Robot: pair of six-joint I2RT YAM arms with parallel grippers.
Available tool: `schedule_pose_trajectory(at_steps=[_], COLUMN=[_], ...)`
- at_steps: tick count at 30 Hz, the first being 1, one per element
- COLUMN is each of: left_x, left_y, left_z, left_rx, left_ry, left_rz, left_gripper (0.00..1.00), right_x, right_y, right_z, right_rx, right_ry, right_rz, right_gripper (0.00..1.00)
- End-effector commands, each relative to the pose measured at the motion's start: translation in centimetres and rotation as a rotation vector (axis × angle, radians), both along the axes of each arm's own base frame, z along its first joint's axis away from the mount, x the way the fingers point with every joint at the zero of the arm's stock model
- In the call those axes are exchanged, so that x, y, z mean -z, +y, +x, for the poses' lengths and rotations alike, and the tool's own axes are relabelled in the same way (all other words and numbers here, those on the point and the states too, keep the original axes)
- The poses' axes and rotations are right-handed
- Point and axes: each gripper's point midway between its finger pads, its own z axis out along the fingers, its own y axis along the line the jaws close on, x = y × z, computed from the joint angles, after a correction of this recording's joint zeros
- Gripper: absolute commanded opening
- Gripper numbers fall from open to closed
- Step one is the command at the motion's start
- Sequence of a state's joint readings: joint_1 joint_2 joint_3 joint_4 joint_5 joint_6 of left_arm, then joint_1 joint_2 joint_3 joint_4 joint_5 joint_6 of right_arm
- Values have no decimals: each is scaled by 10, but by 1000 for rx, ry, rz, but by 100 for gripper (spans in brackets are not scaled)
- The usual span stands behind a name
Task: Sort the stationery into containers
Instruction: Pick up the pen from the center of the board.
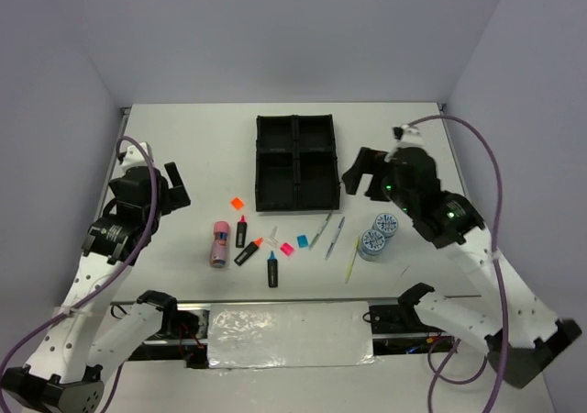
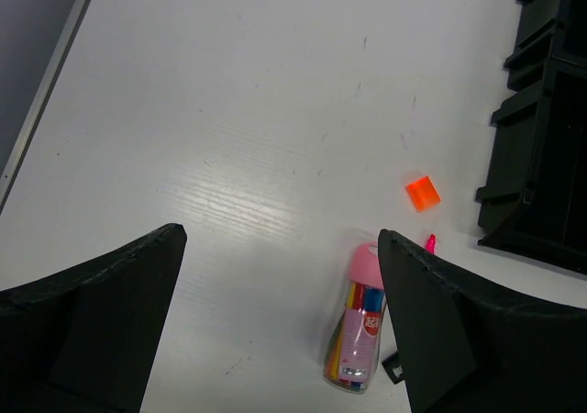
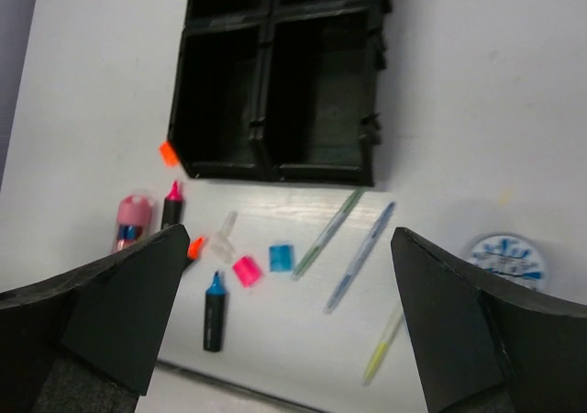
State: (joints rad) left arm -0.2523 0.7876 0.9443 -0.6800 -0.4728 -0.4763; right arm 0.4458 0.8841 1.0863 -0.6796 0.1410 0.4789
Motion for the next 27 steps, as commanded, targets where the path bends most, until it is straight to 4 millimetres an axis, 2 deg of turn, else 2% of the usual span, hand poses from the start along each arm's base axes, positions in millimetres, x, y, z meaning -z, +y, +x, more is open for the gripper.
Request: schedule_pose_trajectory(at_steps=[1,2,3,4,6,7,8,9,10,12,15,18,21,27], left_x=[-25,-25,-26,-27,-28,-29,-28,-29,-28,-26,-25,-25,-24,-25], left_y=[1,2,2,2,2,1,1,0,-2,-3,-4,-6,-8,-10], left_z=[2,1,0,-1,-3,-3,-3,-3,-2,-1,-1,-1,0,-1], left_rx=[-14,-17,-18,-17,-8,-6,-4,-1,7,15,19,29,36,44], left_ry=[-80,-82,-88,-95,-106,-112,-110,-111,-106,-97,-97,-95,-90,-96], left_rz=[-19,-18,-19,-22,-27,-30,-31,-32,-32,-34,-36,-37,-37,-39], left_gripper=[99,99,99,99,99,99,99,99,99,99,99,99,99,99], right_x=[11,27,36,58,78,103,115,126,145,169,189,217,231,249], right_y=[40,52,51,68,77,84,85,86,87,81,75,52,37,27], right_z=[-4,-6,-6,-19,-26,-38,-43,-48,-57,-69,-81,-97,-101,-101], right_rx=[15,32,86,65,73,76,77,81,93,134,154,213,252,301], right_ry=[66,117,119,160,162,221,248,269,309,357,394,437,458,483], right_rz=[-32,-32,-62,-81,-127,-163,-187,-205,-226,-236,-206,-189,-170,-161], right_gripper=[100,100,100,100,97,95,93,86,84,78,77,72,71,66])
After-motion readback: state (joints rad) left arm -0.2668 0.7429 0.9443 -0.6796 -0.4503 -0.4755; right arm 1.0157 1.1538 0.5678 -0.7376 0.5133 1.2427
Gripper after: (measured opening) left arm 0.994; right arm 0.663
